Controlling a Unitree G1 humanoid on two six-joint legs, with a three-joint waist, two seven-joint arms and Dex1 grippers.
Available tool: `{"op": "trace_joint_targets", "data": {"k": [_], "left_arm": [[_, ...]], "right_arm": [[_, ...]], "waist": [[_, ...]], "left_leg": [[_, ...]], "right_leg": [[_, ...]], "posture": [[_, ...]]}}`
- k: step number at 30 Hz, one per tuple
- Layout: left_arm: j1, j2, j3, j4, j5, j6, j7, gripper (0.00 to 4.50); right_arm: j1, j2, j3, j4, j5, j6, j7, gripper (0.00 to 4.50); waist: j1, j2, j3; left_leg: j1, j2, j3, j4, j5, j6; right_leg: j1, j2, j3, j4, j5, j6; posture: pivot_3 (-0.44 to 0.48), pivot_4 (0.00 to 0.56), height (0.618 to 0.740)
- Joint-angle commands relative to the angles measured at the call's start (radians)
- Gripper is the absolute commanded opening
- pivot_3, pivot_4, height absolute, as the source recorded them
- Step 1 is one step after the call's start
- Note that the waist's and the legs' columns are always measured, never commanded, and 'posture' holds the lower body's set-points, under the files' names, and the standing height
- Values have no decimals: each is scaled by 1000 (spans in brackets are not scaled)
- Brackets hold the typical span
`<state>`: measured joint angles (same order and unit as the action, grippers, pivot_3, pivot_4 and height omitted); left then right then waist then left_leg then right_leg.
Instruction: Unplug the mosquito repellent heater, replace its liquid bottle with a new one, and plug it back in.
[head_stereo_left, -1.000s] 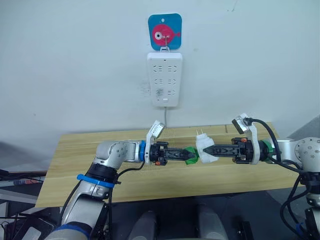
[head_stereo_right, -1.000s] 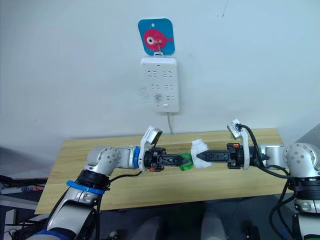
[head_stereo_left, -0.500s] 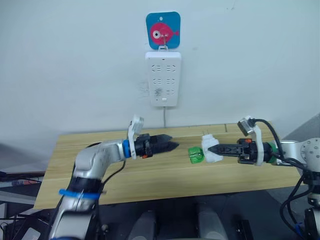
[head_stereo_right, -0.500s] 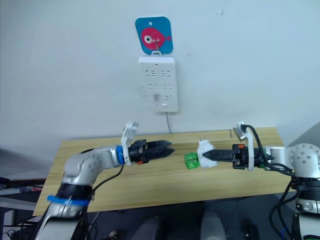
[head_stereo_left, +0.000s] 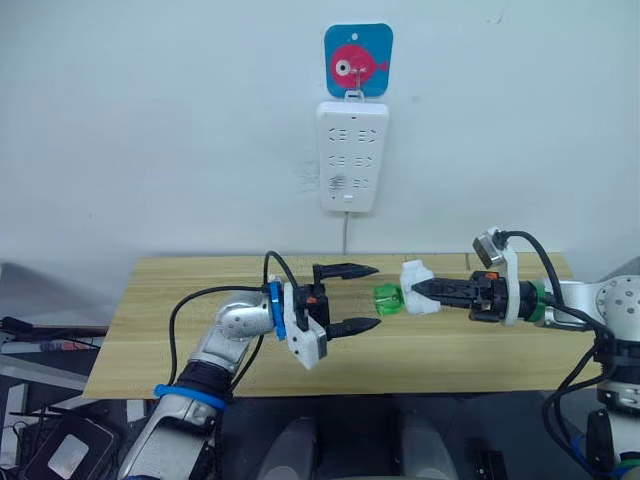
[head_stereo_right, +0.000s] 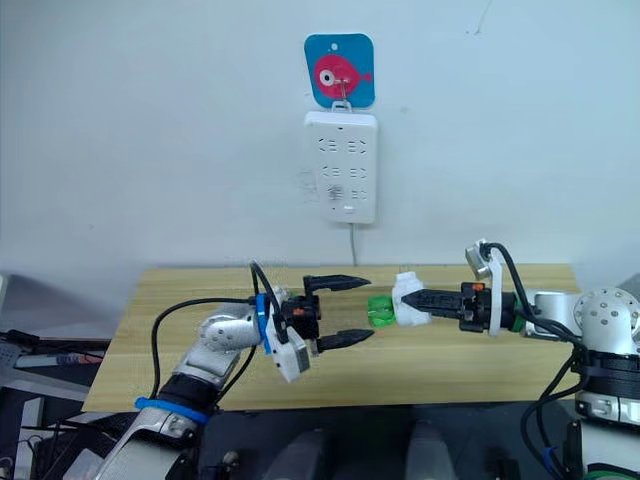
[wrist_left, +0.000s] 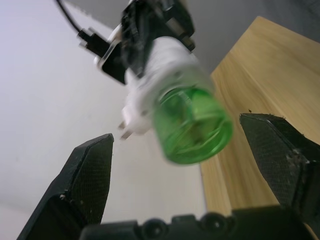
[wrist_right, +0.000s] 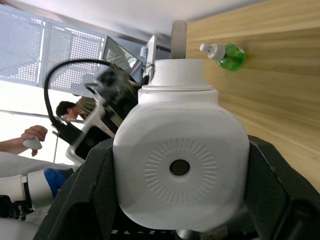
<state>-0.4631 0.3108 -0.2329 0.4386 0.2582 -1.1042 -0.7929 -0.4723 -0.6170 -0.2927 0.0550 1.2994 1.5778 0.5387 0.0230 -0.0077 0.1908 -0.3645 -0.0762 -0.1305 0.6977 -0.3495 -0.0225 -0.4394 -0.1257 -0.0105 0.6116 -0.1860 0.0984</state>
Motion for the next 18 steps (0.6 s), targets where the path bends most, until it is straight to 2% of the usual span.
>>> {"op": "trace_joint_targets", "data": {"k": [1, 6, 9, 15, 18], "left_arm": [[-41, -1, -12, 40, 76, -60, 109, 4500], [-64, 1, -27, 71, 114, -75, 208, 4500], [-63, 7, -39, 63, 125, -96, 252, 3954], [-53, 27, -63, 47, 132, -101, 308, 2238], [-60, 37, -98, 57, 99, -80, 294, 2237]], "right_arm": [[-19, 12, -41, -23, 59, 21, -20, 2960], [-21, 28, -60, -13, 101, 32, -59, 2960], [-22, 38, -76, 3, 134, 31, -94, 2960], [-15, 28, -76, 19, 214, 24, -150, 2960], [-3, 16, -60, 6, 257, 21, -162, 2960]], "waist": [[-1, 0, 0], [-5, 0, 0], [-7, 0, 0], [-9, 0, 0], [-10, 0, 0]], "left_leg": [[0, 0, 0, 0, 0, 0], [0, 0, 0, 0, 0, 0], [0, 0, -1, 0, 0, 0], [0, 0, -1, 0, 0, 0], [0, 0, -1, 0, 0, 0]], "right_leg": [[0, 0, 0, 0, 0, 0], [0, 0, 0, 1, 0, 0], [0, 0, 0, 1, 0, 0], [0, 0, 0, 0, 0, 0], [0, 0, 0, 0, 0, 0]], "posture": [[25, 212, 740], [21, 214, 740], [16, 217, 740], [9, 219, 740], [9, 218, 740]]}}
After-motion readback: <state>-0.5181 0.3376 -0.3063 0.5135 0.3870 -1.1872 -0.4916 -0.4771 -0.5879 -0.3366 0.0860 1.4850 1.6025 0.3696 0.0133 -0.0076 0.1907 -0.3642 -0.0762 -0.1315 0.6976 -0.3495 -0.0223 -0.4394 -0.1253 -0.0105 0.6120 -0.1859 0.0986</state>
